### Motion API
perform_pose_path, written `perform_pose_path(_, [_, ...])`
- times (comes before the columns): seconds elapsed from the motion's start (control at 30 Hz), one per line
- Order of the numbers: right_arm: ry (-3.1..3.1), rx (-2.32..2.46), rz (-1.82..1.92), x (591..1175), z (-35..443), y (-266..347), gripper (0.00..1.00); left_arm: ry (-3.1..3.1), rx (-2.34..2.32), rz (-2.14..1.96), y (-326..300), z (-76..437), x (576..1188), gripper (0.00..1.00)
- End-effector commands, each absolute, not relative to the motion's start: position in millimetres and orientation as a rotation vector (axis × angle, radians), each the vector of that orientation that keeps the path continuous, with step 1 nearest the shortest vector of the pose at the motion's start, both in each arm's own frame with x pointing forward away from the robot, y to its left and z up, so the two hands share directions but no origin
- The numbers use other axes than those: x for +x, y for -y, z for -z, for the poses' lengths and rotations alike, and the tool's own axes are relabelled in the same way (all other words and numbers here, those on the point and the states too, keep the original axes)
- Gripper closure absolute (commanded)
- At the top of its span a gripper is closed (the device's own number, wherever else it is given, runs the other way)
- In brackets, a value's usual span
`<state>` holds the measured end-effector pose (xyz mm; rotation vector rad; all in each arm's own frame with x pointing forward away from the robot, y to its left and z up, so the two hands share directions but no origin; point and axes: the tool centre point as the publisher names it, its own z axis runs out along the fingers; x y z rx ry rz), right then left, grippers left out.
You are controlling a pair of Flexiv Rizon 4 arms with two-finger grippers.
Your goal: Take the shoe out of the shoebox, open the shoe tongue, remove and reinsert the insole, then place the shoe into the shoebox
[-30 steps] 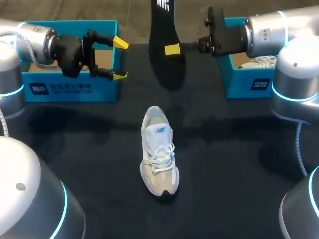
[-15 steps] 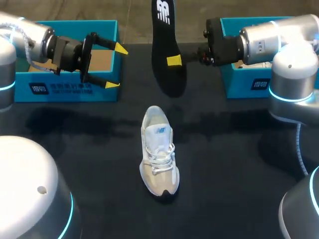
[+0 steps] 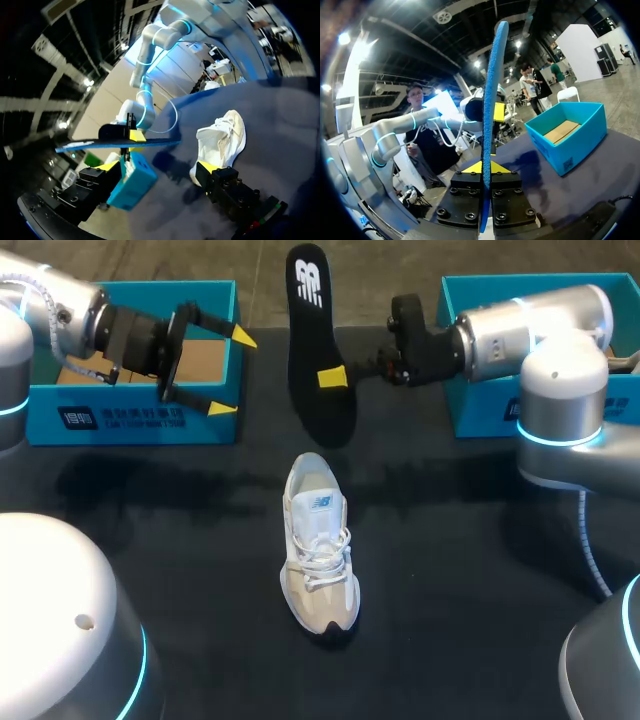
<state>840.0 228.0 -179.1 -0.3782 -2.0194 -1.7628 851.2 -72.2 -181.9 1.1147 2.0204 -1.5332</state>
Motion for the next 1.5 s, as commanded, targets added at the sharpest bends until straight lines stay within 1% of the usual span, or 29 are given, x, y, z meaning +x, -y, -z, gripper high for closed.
perform_pose_path(0.03, [2.013,-0.37,1.786,843,188,-241,1.0,-2.139,1.042,1.499,64,183,840,0.0])
perform_pose_path(0.2, [1.986,-0.353,1.775,843,199,-249,1.0,-2.26,0.976,1.469,53,199,837,0.0])
perform_pose_path(0.77, [1.986,-0.353,1.775,843,199,-249,1.0,-2.456,0.873,1.403,40,254,838,0.0])
perform_pose_path(0.97, [2.039,-0.337,1.754,850,222,-254,1.0,-2.523,0.822,1.367,40,269,839,0.0])
perform_pose_path(1.2, [2.022,-0.326,1.754,853,240,-254,1.0,-2.602,0.823,1.21,41,281,843,0.0])
perform_pose_path(1.5, [1.989,-0.333,1.737,851,256,-262,1.0,-2.705,0.704,1.104,47,273,837,0.0])
